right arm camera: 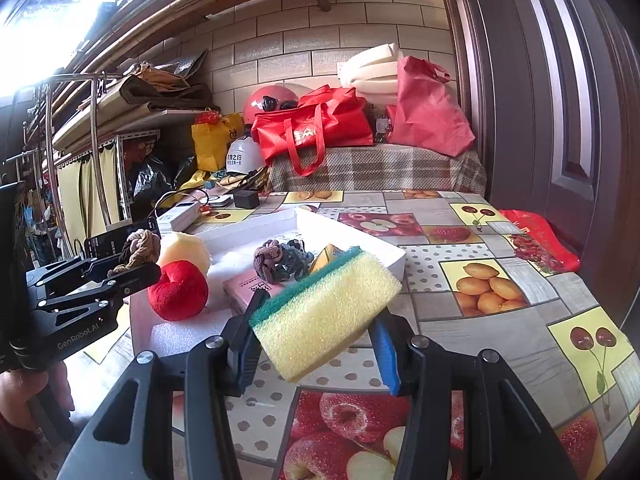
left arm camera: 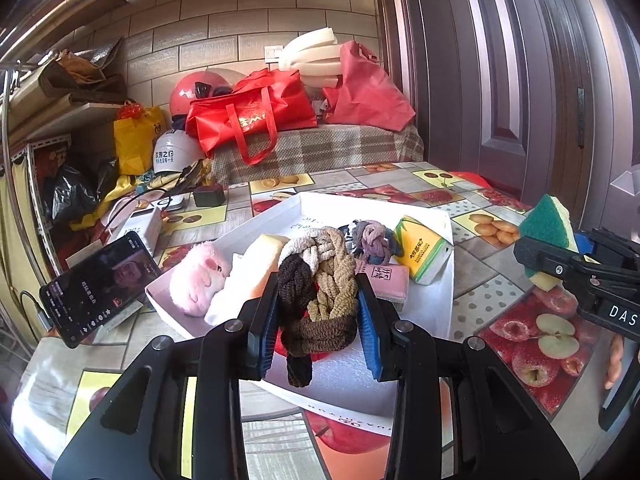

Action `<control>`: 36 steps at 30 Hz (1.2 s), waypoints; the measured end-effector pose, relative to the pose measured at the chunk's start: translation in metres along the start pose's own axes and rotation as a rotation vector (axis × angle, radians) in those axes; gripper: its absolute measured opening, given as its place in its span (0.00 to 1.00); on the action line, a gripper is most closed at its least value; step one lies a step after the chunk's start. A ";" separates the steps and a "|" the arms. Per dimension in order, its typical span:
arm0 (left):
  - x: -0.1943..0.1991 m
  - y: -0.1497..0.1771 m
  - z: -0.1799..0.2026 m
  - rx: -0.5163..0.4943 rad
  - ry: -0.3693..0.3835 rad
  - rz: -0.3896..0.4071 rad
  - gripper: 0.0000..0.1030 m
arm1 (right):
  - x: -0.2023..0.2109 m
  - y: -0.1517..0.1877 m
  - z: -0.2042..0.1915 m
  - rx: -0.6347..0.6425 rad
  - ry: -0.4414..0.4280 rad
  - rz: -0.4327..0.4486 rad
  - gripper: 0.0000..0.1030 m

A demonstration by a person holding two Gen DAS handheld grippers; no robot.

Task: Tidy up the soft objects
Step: 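Carry the brown hair ties with the left gripper while the right carries the sponge over the box, then open the left gripper to drop the hair ties while the right releases the sponge into the box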

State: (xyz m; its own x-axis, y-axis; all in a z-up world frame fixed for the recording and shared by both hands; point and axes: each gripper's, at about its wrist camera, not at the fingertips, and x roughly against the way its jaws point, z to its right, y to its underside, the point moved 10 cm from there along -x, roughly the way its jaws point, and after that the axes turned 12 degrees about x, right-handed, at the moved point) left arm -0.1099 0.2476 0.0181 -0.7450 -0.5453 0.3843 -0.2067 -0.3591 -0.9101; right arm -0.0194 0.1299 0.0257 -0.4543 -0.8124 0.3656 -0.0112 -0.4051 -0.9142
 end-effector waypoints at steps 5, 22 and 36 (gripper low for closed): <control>-0.009 -0.003 -0.021 0.082 -0.010 -0.025 0.33 | -0.010 -0.003 -0.013 0.045 -0.011 -0.004 0.47; -0.046 -0.014 -0.035 0.102 0.019 -0.081 0.34 | -0.077 -0.018 -0.059 0.101 -0.142 -0.090 0.48; -0.085 -0.030 -0.073 0.203 -0.044 -0.105 0.34 | -0.132 -0.023 -0.045 0.063 -0.099 -0.182 0.48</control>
State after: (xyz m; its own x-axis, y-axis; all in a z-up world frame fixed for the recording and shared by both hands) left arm -0.0871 0.3601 0.0018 -0.6966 -0.5277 0.4860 -0.1468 -0.5583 -0.8166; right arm 0.0008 0.2654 -0.0095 -0.3604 -0.7590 0.5422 -0.0282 -0.5721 -0.8197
